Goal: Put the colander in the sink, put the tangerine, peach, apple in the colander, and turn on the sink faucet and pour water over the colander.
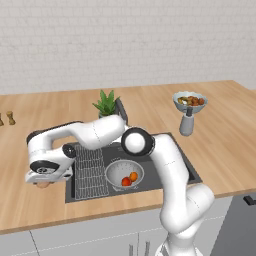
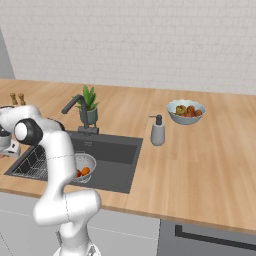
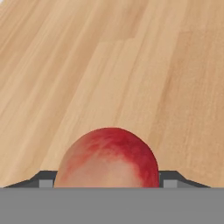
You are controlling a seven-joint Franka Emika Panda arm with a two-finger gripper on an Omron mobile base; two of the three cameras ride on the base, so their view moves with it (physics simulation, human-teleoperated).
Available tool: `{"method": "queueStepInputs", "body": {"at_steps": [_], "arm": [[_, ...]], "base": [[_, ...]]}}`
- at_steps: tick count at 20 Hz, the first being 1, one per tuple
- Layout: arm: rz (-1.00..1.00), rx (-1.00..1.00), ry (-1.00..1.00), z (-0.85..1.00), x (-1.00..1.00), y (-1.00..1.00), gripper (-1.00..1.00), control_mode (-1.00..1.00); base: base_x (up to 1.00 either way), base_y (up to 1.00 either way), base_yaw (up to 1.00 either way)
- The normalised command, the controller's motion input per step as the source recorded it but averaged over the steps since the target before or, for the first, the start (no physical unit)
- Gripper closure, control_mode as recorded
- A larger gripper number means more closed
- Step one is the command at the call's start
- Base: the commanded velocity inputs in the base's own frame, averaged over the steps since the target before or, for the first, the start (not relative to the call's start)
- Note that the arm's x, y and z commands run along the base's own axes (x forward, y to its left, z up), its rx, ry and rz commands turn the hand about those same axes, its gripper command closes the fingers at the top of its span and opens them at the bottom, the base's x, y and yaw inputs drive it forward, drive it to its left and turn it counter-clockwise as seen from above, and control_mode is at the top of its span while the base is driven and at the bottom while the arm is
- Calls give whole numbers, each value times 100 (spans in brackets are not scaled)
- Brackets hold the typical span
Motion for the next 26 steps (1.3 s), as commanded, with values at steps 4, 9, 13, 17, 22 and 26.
{"method": "queueStepInputs", "body": {"at_steps": [4, 9, 13, 17, 22, 26], "arm": [[-11, -6, -5, 49, -39, -23, 100, -100], [-12, -3, -1, 74, -65, -32, 100, -100], [-14, -4, 0, 56, -57, -64, 100, -100], [-17, -5, 0, 44, -18, -86, 100, -100], [-20, -3, 7, 51, 0, -98, 100, -100], [-18, 0, 10, 55, 18, -94, 100, -100]], "base": [[0, 0, 0], [0, 0, 0], [0, 0, 0], [0, 0, 0], [0, 0, 0], [0, 0, 0]]}}
